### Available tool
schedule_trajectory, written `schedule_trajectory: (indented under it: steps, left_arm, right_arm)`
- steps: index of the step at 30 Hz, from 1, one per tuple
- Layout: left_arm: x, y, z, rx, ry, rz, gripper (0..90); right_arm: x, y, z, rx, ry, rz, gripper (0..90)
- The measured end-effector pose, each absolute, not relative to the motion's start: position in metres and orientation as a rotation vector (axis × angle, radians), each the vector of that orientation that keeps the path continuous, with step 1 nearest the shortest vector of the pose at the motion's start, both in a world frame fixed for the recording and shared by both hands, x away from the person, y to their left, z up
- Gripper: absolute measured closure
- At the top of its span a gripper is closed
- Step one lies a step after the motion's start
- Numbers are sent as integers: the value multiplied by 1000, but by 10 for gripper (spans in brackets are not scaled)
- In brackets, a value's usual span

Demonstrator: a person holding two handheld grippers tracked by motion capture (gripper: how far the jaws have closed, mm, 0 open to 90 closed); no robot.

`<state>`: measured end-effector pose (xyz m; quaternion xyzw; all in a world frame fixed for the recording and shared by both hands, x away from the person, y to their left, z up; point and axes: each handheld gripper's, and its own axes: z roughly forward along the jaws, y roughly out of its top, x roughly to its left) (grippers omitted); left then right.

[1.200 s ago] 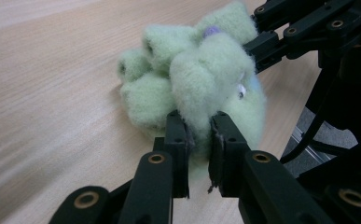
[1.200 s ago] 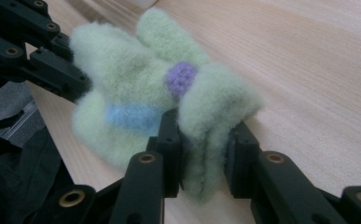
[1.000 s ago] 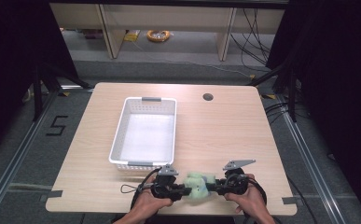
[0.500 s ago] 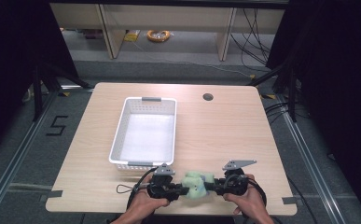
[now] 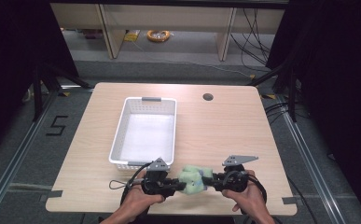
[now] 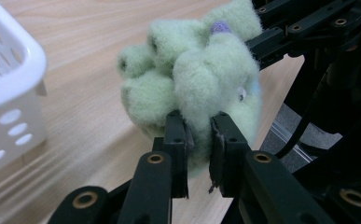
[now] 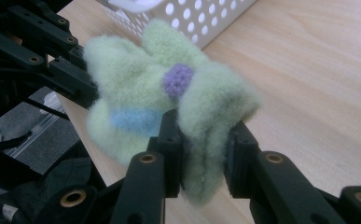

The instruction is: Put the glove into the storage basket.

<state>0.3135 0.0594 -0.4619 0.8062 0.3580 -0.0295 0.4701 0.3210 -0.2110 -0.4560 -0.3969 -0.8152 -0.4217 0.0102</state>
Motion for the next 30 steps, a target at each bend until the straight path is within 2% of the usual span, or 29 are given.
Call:
schedule_trajectory:
  steps: [16,30]
  left_arm:
    - [330,84,-419,1972,874,-15,770]
    - [356,124,-399,1951,964,19,767]
  right_arm:
    - [341,-192,-411,-1183,-2569,-1374,724]
    - [372,-149,-384,-1130,-2610,-1360,723]
